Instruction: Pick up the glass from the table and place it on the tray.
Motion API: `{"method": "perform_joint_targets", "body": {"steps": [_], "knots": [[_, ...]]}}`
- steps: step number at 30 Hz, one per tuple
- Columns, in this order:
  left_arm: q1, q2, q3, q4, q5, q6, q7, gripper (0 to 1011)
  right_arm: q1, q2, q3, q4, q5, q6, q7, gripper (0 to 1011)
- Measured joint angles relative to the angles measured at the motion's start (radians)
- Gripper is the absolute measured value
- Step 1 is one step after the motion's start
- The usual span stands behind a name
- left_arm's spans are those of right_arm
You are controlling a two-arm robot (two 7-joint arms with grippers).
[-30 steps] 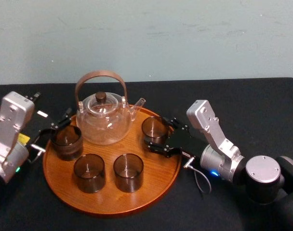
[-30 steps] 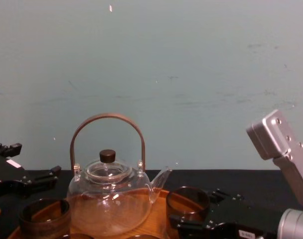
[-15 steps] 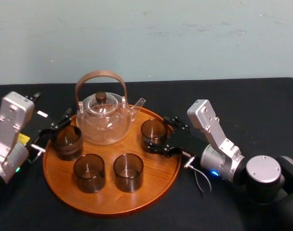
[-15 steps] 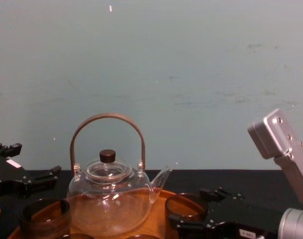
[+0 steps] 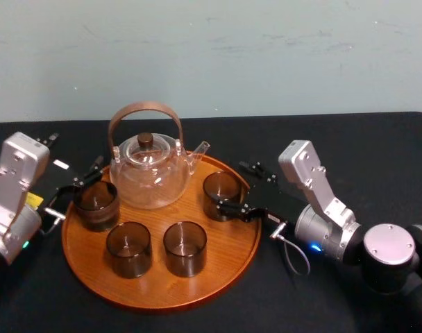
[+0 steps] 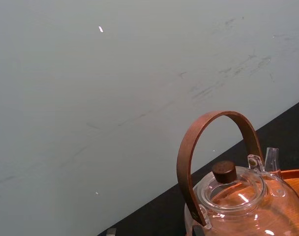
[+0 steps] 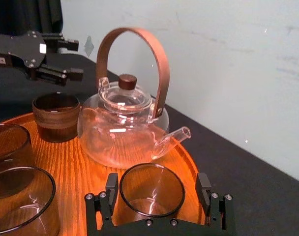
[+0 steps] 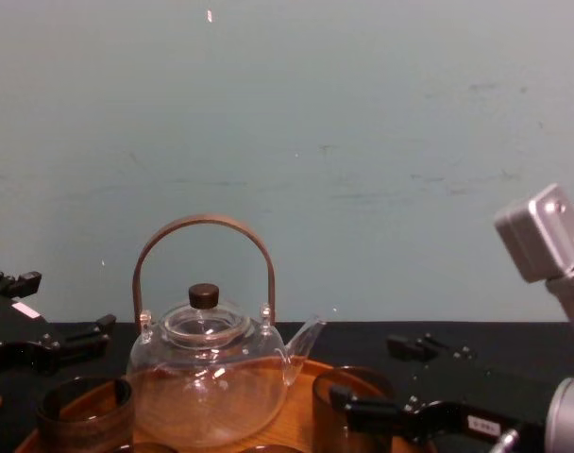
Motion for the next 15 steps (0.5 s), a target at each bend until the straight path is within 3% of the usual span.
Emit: {"method": "perform_joint_targets", "body": {"steps": [15], "knots": [[0.000,0.000,0.000,0.000,0.000,0.000,0.000,1002,-0.099,0.064,0.073,-0.160,0.043,-0.067,-0.017,1002]]}}
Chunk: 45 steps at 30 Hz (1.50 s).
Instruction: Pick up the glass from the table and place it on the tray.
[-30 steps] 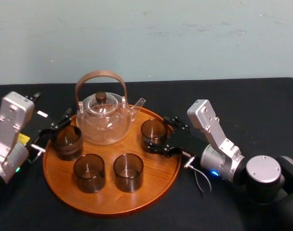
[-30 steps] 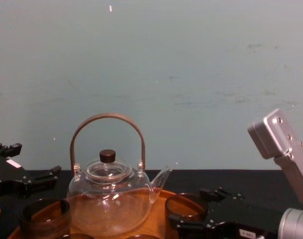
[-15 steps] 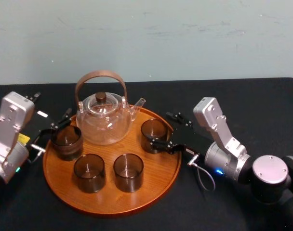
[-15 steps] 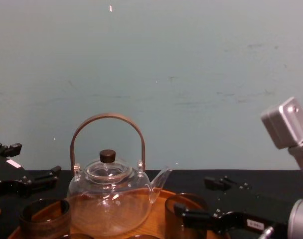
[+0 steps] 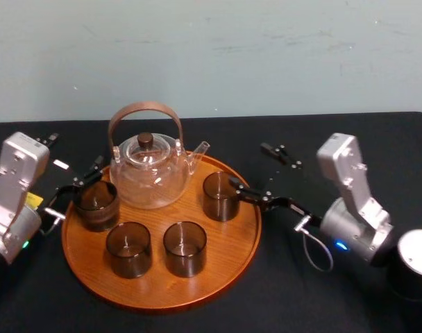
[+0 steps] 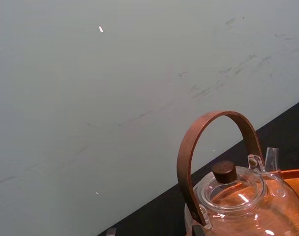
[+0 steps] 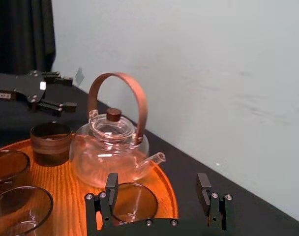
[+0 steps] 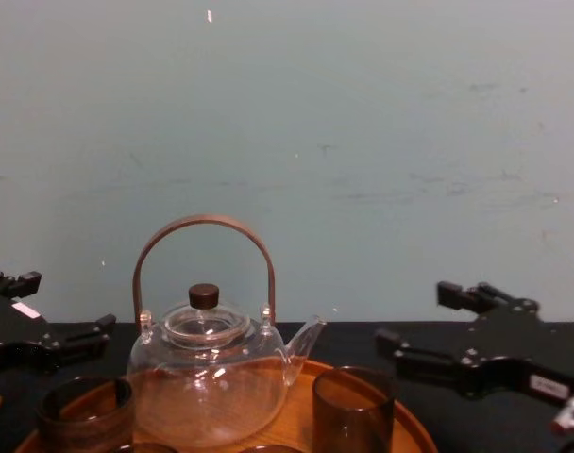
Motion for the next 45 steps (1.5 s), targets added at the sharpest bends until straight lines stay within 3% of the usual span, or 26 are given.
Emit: {"method": "perform_joint_targets", "body": {"steps": [9,14,23,31,45], "knots": [[0.000,0.000,0.000,0.000,0.000,0.000,0.000,1001,-0.095,0.042,0.078,-0.073,0.021,-0.040,-0.040,1002],[0.000,0.000,0.000,0.000,0.000,0.000,0.000,1001,-0.155,0.062,0.142,-0.098,0.021,-0.058,-0.079,1002],[0.000,0.000,0.000,0.000,0.000,0.000,0.000,1001,-0.219,0.061,0.230,-0.098,-0.031,-0.076,-0.171,1002],[0.000,0.000,0.000,0.000,0.000,0.000,0.000,1001,-0.234,0.043,0.255,-0.068,-0.053,-0.066,-0.196,1002],[0.000,0.000,0.000,0.000,0.000,0.000,0.000,1001,-0.233,0.047,0.254,-0.072,-0.053,-0.066,-0.195,1002]]}}
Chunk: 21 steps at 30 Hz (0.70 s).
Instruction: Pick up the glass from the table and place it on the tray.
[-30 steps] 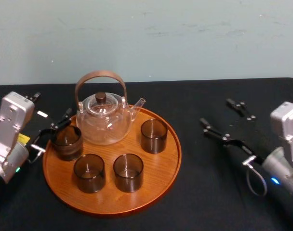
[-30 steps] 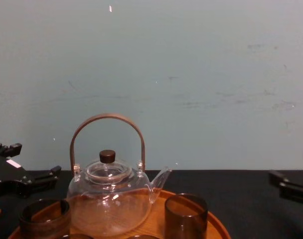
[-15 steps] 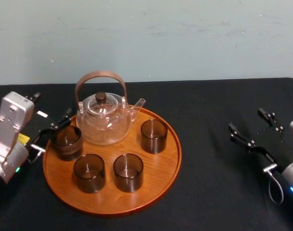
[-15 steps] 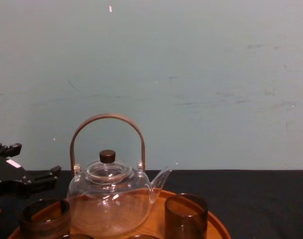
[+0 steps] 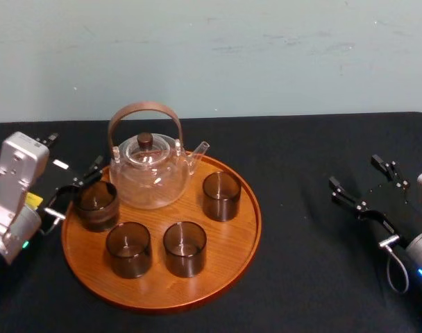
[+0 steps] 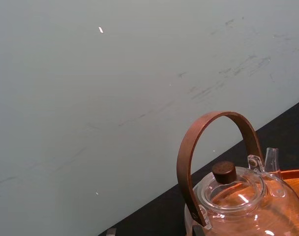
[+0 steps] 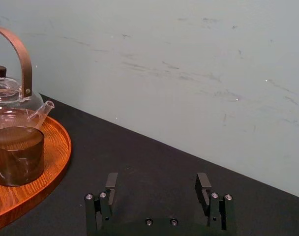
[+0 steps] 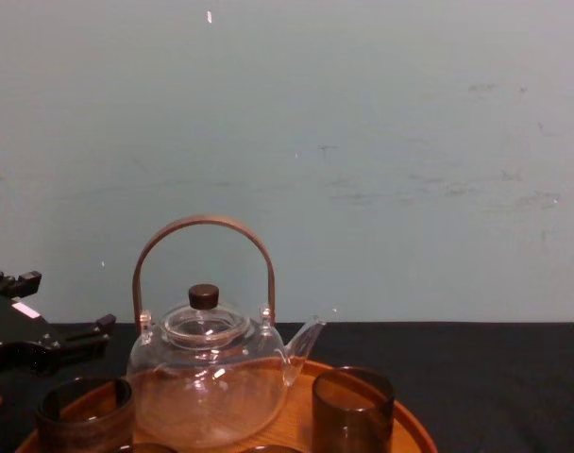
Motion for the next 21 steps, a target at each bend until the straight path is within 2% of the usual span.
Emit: {"method": "perform_joint_targets", "body": {"steps": [21], "knots": [[0.000,0.000,0.000,0.000,0.000,0.000,0.000,1001,0.000,0.002,-0.001,-0.002,0.001,-0.001,0.002,1002]]}}
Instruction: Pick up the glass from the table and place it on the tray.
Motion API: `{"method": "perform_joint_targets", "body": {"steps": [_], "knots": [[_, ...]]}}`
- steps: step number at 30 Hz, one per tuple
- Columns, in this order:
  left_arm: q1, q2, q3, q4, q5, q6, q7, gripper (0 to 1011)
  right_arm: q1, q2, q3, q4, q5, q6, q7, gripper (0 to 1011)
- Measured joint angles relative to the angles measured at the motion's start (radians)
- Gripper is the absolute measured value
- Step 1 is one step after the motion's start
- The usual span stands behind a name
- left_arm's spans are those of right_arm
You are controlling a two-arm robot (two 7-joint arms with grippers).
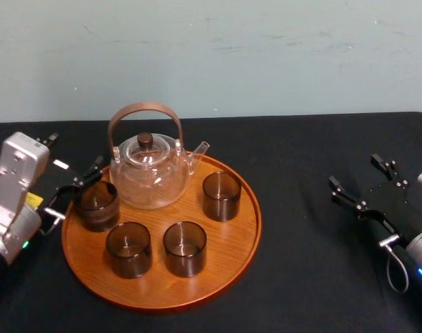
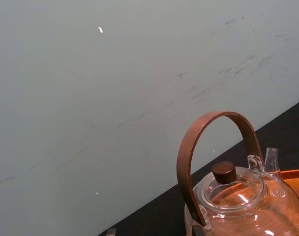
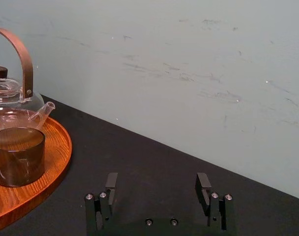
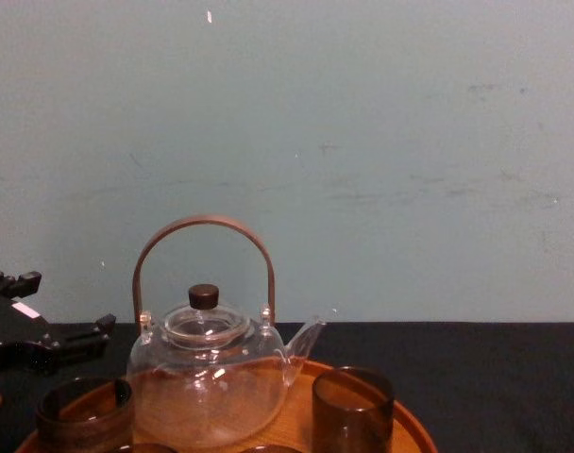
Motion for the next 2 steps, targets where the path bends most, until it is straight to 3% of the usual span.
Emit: {"method": "perform_joint_targets", "body": {"steps": [2], "knots": [[0.000,0.000,0.000,0.000,0.000,0.000,0.000,1001,0.000,0.000,0.000,0.000,0.000,0.000,0.000,1002]]}}
